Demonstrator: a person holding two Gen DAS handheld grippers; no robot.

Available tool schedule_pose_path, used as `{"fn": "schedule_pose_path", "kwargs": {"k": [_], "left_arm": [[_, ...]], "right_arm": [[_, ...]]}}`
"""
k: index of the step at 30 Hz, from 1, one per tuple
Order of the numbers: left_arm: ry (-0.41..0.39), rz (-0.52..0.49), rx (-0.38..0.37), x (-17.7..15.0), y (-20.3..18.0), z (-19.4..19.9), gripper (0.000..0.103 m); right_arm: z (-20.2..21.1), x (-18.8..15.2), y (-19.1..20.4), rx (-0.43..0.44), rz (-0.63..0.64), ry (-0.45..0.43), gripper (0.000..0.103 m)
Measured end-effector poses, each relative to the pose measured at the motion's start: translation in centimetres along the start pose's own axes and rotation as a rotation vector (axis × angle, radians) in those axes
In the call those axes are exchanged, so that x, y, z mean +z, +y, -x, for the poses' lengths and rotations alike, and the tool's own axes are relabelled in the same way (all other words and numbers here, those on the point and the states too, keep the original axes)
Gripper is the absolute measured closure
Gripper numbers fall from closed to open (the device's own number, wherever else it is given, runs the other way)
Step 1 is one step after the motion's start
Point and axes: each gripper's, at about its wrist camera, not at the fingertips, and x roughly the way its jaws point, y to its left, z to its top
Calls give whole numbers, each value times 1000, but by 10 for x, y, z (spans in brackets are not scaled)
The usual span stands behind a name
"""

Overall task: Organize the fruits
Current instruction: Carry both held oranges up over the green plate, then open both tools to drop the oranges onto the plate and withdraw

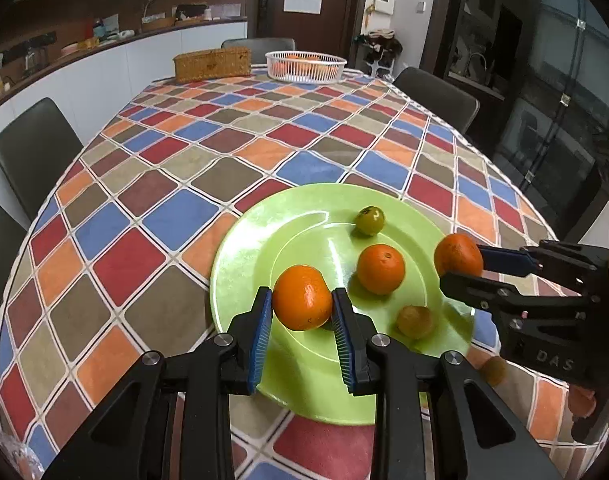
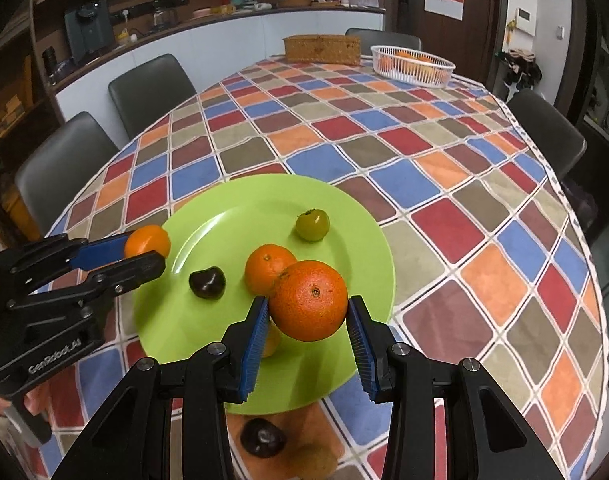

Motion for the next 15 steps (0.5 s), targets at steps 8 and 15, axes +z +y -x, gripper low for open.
{"fn": "schedule_pose_path", "kwargs": {"k": [8,15], "left_arm": [[-5,-34,7,4,-6,-2,65],[-32,-57,8,-4,-15,23,62]], "right_arm": [[-8,-1,-2,17,-15,22,61],[12,-6,0,19,-6,-21,57]]}}
